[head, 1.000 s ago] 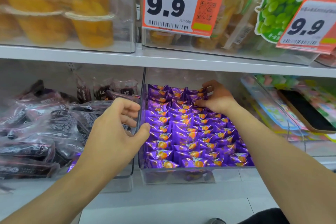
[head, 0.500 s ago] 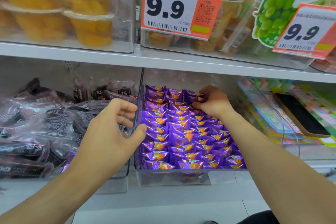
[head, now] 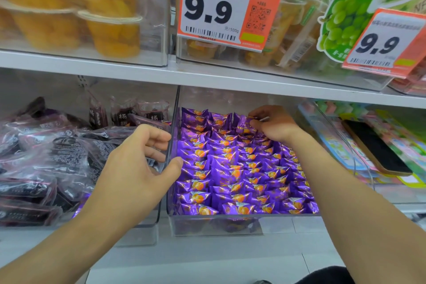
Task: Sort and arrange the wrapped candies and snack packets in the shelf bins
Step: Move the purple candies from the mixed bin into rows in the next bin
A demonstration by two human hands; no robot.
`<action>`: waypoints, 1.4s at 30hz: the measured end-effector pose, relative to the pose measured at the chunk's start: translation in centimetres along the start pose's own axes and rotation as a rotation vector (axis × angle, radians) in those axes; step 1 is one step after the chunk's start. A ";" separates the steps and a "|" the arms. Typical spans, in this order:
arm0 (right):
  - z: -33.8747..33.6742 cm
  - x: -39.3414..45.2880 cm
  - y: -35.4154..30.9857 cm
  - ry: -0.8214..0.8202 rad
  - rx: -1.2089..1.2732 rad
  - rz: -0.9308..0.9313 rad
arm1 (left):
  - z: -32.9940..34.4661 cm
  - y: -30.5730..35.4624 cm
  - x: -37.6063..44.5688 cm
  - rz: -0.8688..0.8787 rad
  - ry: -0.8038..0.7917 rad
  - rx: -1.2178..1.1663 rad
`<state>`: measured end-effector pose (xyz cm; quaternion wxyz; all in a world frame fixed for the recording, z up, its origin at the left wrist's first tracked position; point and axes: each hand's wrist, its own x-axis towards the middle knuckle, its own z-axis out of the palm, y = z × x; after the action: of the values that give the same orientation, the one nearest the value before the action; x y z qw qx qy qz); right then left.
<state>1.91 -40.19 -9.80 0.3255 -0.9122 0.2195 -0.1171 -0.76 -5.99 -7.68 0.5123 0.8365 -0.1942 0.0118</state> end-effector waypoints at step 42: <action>1.5 -0.9 -0.1 0.038 -0.191 -0.091 | -0.1 0.1 -0.1 0.003 -0.008 0.038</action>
<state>1.67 -38.84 -10.92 0.2273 -0.9457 0.1942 -0.1274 -0.88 -5.91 -7.54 0.4955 0.8458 -0.1973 0.0127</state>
